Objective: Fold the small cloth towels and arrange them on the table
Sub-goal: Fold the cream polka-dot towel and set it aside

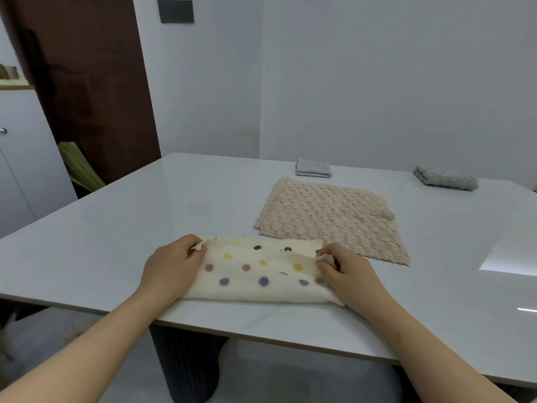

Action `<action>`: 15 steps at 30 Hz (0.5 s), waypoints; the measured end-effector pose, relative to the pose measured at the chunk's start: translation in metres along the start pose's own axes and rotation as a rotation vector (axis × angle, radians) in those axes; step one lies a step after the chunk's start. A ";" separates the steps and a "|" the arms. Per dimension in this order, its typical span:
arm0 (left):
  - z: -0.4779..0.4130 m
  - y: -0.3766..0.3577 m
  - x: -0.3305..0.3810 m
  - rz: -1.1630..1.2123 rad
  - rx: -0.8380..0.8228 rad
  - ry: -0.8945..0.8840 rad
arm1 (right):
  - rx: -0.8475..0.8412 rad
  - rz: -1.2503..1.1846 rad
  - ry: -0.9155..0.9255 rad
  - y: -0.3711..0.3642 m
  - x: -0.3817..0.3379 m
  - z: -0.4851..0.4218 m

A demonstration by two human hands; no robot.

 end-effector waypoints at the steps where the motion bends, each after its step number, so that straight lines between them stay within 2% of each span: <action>1: -0.003 0.003 -0.004 -0.005 -0.003 0.012 | -0.001 -0.003 0.001 -0.003 -0.003 -0.005; 3: -0.008 0.008 -0.011 0.019 -0.043 0.040 | -0.012 -0.004 0.001 -0.007 -0.008 -0.013; 6: -0.013 0.012 -0.013 0.210 -0.100 0.081 | 0.007 -0.070 -0.011 -0.005 -0.015 -0.023; 10: -0.026 0.020 -0.018 0.338 0.003 0.109 | 0.136 -0.245 -0.060 0.004 -0.017 -0.036; 12: -0.029 0.016 -0.022 0.313 0.000 0.119 | 0.142 -0.237 -0.102 -0.001 -0.017 -0.043; 15: -0.030 0.004 -0.026 0.123 -0.087 0.079 | 0.173 -0.098 -0.126 -0.012 -0.014 -0.053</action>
Point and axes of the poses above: each hand's wrist, its own z-axis away from the middle knuckle, its own y-axis out of the back of the hand, x = y × z, the point moved 6 cm from there along -z, towards the middle knuckle, and after that the axes turned 11 degrees about -y, right-handed, at the moved point
